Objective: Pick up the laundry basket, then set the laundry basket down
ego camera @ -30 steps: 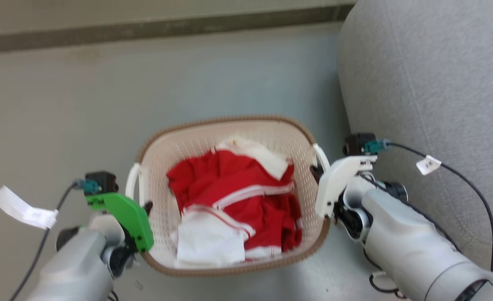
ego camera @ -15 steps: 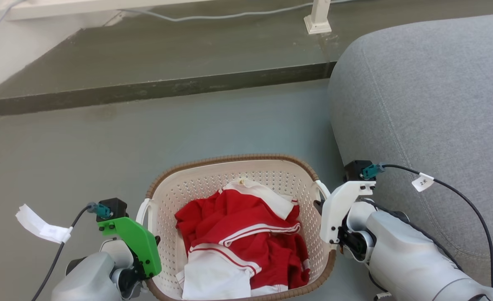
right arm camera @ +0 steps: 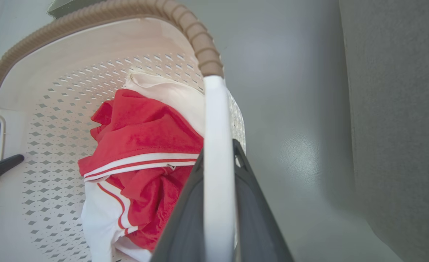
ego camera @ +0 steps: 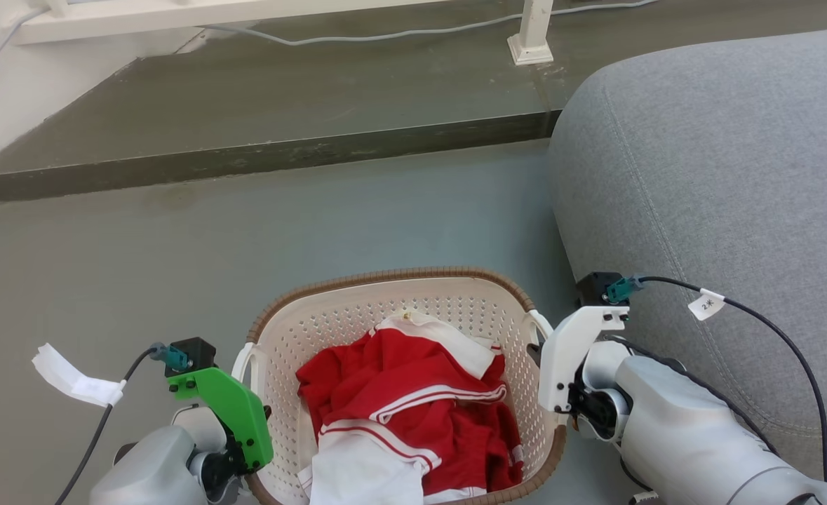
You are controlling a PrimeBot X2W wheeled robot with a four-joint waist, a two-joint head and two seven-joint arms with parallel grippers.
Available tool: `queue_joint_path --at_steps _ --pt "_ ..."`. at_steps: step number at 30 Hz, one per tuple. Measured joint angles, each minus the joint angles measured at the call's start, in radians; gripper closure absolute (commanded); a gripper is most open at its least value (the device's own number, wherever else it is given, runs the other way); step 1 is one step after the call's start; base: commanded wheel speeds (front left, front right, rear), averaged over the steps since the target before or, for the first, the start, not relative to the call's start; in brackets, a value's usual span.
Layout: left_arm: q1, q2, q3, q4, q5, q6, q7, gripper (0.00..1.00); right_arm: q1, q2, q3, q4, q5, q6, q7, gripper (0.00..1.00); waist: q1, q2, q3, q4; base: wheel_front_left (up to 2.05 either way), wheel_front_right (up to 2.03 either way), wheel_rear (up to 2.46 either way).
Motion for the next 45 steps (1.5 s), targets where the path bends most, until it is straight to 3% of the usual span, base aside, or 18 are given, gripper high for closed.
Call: queue_joint_path --at_steps 26,45 --pt "-0.031 0.002 0.001 0.001 -0.008 0.0 -0.018 1.0 -0.037 -0.005 0.037 -0.004 0.025 -0.004 -0.025 1.0 0.0 0.0 0.06 -0.004 0.0 0.0 0.0" --pt "-0.106 0.07 -0.003 -0.081 -0.006 0.0 -0.109 1.0 -0.108 0.0 0.051 -0.049 0.029 -0.059 -0.15 1.0 0.0001 0.0 0.251 0.003 0.0 0.0 0.0"
